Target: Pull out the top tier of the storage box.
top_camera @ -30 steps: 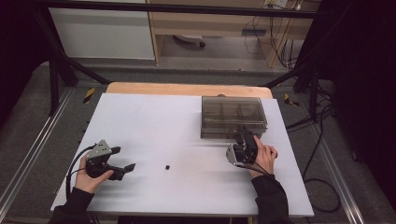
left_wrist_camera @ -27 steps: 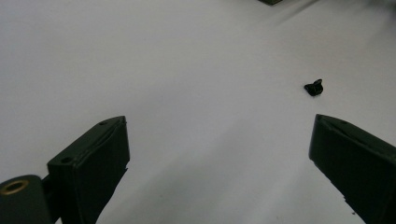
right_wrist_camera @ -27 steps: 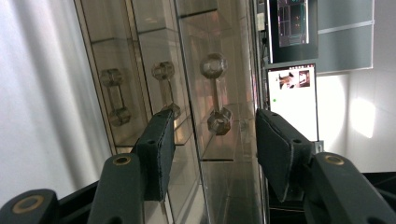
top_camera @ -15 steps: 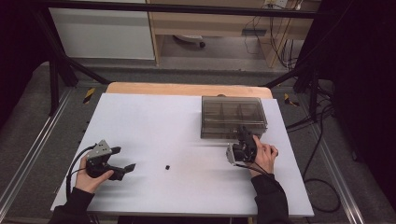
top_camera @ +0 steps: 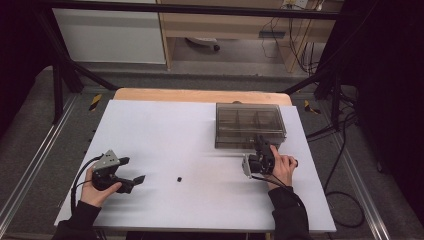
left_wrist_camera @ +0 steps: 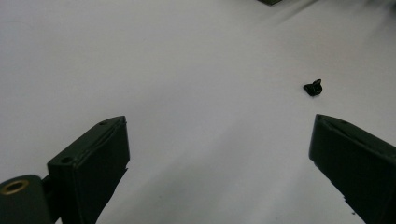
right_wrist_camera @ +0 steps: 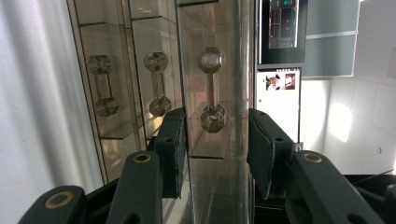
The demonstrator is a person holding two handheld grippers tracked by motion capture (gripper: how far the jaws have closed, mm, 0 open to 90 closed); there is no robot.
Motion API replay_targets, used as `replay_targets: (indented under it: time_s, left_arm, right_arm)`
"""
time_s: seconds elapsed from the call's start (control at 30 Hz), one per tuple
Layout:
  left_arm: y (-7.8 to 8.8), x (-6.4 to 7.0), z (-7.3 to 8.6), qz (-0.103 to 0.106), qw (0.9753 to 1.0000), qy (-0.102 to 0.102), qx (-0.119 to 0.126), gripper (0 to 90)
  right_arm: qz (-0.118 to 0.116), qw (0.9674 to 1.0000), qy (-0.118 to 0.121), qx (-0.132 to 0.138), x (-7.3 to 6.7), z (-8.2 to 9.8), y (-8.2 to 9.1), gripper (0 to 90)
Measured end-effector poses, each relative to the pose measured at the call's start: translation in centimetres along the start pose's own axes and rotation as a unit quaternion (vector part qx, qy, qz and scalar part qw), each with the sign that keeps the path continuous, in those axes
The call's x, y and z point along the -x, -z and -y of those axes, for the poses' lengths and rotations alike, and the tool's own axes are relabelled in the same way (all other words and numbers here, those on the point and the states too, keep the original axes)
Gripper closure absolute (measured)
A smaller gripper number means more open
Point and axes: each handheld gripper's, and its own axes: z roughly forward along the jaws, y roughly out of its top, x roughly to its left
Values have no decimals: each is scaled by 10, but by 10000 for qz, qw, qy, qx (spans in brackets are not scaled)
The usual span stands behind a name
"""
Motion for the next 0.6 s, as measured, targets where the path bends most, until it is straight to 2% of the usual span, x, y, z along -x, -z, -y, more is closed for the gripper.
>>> replay_targets:
  time_s: [0.6]
  left_arm:
    - [0, 0, 0, 6, 10000, -10, 1, 47]
  right_arm:
    - [-20, 9999, 114, 12, 0, -2, 5, 607]
